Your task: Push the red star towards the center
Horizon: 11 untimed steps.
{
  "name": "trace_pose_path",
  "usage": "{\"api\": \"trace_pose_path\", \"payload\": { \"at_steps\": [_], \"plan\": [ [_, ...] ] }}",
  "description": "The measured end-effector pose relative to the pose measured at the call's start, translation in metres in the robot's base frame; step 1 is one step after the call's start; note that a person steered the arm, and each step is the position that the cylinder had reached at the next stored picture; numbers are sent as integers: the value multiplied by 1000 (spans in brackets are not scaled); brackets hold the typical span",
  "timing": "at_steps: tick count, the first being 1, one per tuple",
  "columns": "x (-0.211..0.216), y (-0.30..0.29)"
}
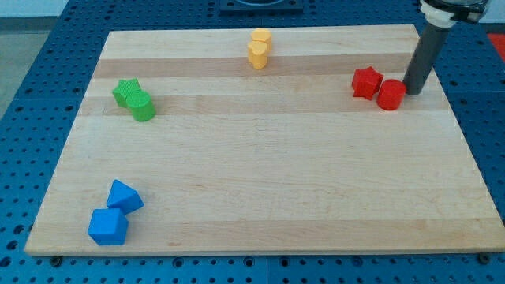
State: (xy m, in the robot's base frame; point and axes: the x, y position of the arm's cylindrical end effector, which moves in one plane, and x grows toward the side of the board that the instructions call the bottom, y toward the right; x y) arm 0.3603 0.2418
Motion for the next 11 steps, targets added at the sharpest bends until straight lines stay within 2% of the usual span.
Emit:
{"api": "trace_pose_path", "payload": {
  "at_steps": [1,3,7,11],
  "plan": [
    [-39,0],
    [-47,-25],
    [29,-103],
    [38,-101]
  ]
}}
